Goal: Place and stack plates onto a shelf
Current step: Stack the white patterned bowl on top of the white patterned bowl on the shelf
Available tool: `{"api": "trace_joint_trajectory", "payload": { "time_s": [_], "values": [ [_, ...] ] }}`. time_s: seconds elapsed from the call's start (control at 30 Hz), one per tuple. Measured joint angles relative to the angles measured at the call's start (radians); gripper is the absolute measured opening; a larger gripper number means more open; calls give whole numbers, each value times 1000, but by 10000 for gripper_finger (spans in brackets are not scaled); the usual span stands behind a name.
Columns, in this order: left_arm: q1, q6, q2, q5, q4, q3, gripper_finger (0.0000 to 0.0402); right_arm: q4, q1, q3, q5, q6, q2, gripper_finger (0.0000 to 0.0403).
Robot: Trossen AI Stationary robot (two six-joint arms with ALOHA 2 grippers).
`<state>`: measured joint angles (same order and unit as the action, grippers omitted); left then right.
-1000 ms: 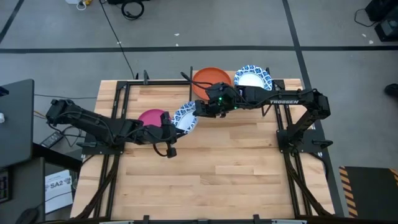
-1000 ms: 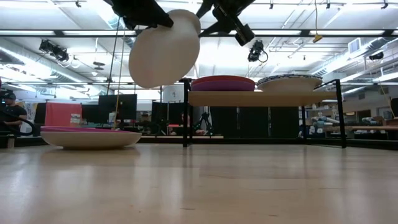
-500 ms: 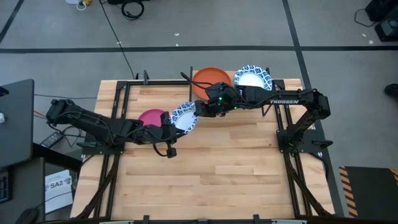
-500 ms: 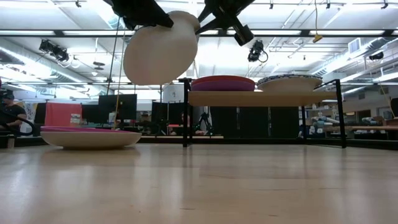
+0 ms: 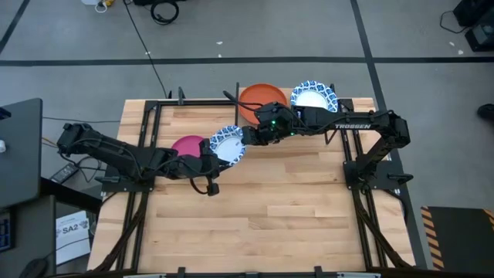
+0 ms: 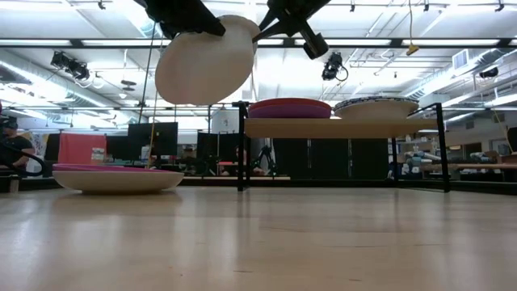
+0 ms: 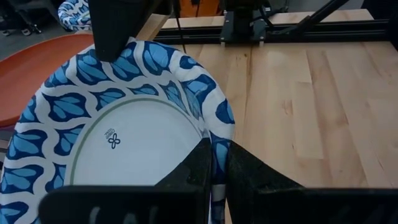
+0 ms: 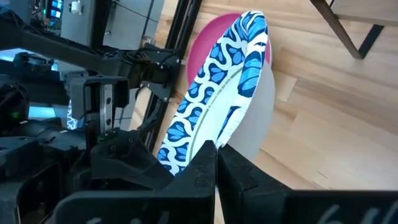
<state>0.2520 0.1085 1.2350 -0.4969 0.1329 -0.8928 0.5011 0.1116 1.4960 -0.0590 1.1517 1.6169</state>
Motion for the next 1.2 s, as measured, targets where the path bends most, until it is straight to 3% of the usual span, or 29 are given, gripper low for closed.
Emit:
{"api": "trace_joint_trajectory", "payload": {
  "time_s": [0.43, 0.87, 1.2],
  "values": [
    [0, 0, 0, 6, -1, 0, 41, -1, 0, 0, 19, -80, 0, 5],
    [0, -24, 0, 9, -10, 0, 159, -13, 7, 0, 37, -157, 0, 4],
    [0, -17, 0, 9, -12, 0, 183, -12, 41, 0, 32, -197, -34, 4]
  ]
}}
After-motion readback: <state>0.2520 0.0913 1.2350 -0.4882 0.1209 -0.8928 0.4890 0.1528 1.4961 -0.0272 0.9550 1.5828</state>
